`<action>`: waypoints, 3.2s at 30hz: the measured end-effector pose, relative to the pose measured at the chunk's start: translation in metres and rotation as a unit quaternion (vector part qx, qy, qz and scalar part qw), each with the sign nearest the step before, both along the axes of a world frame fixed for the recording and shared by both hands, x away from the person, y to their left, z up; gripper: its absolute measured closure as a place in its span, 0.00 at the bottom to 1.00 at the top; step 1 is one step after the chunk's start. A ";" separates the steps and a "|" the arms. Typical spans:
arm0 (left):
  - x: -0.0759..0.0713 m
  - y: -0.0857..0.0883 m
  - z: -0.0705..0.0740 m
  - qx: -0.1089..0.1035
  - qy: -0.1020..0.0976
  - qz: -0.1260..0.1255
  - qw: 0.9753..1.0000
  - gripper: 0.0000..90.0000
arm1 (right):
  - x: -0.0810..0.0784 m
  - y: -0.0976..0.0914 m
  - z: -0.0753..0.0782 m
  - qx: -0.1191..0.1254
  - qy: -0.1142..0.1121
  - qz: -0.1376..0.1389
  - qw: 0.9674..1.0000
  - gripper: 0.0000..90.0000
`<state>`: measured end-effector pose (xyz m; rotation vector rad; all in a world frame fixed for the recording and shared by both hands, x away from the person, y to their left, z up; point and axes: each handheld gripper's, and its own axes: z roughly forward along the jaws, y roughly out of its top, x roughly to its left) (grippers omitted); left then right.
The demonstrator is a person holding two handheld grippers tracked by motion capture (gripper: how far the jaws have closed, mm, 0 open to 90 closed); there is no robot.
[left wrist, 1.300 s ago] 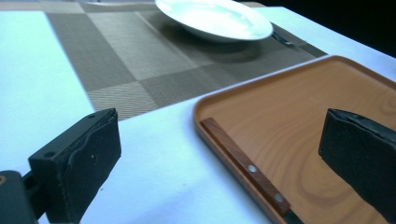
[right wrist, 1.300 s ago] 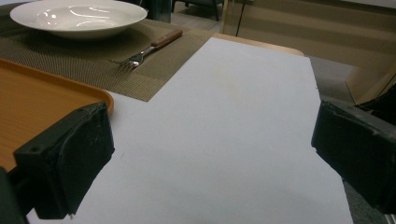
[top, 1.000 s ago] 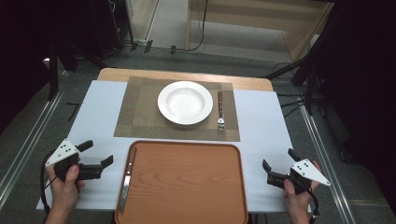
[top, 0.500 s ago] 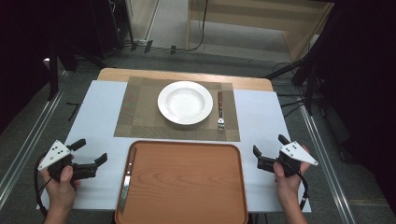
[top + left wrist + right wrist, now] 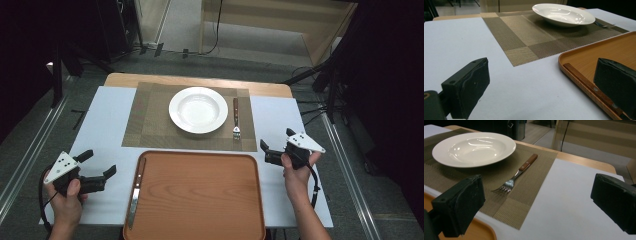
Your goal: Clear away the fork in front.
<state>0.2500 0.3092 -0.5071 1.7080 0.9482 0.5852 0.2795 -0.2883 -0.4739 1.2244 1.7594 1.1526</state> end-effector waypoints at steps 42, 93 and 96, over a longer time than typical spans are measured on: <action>-0.002 0.000 -0.001 -0.002 -0.012 0.008 1.000 0.00 | 0.127 0.048 0.009 -0.024 0.112 0.009 0.993 0.00; -0.003 -0.001 -0.001 0.006 -0.017 0.005 1.000 0.00 | 0.207 0.086 -0.018 -0.033 0.328 -0.060 0.942 0.68; -0.003 -0.001 -0.001 0.007 -0.017 0.006 1.000 0.00 | 0.210 0.086 -0.020 -0.032 0.336 -0.064 0.939 0.69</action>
